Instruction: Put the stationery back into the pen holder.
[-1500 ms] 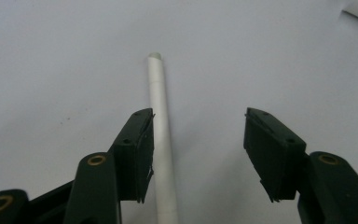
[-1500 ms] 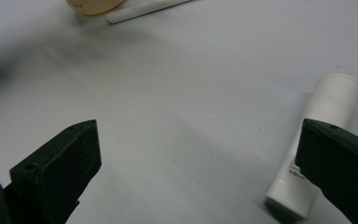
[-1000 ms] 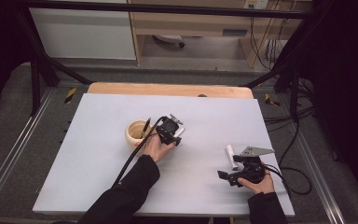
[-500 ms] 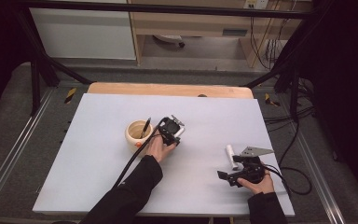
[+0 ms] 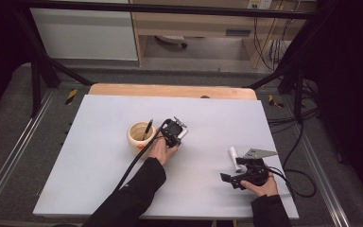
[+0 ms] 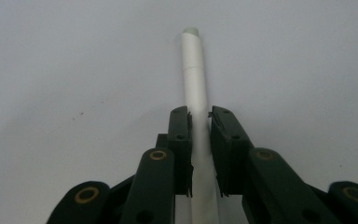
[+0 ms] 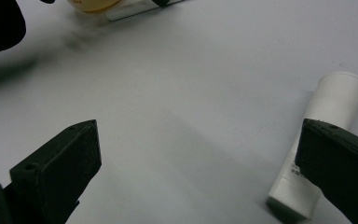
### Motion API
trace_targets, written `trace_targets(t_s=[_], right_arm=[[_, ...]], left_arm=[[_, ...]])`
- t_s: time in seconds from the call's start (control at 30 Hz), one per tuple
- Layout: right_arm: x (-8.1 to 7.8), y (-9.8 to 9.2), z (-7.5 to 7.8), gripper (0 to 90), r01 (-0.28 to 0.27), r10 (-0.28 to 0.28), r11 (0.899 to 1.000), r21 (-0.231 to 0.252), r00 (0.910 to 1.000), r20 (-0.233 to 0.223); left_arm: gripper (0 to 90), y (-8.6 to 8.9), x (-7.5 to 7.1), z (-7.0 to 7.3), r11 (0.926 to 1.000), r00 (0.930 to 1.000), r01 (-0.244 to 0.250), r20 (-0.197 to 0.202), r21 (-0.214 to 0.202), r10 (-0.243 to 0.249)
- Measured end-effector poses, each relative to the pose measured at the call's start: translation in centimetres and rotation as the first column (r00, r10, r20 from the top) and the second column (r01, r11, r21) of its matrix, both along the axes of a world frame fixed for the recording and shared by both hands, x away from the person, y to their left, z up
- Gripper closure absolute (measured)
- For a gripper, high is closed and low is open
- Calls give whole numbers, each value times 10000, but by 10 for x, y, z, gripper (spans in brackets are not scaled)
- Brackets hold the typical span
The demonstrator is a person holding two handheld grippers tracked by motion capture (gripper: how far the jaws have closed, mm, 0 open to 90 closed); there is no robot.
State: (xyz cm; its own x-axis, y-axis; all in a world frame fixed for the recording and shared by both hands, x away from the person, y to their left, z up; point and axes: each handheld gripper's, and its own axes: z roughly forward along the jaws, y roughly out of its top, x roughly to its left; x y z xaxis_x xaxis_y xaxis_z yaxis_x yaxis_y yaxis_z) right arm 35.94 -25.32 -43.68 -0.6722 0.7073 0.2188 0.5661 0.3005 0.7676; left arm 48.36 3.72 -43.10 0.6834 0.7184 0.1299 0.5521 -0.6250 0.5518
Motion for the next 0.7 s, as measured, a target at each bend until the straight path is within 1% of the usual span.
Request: trace_targets(t_s=[0.17, 0.57, 0.7], right_arm=[[0, 0, 0, 9, -1, 1, 10000, 3, 10000, -4], [0, 0, 0, 9, -4, 4, 10000, 21, 10000, 9], [0, 0, 0, 9, -5, 5, 10000, 2, 10000, -3]], left_arm=[[774, -1, 0, -1, 10000, 10000, 21, -62, 36, -21], [782, 0, 0, 0, 10000, 9999, 77, -152, 9, -76], [783, 0, -1, 1, 9998, 9997, 137, -183, 110, -135]])
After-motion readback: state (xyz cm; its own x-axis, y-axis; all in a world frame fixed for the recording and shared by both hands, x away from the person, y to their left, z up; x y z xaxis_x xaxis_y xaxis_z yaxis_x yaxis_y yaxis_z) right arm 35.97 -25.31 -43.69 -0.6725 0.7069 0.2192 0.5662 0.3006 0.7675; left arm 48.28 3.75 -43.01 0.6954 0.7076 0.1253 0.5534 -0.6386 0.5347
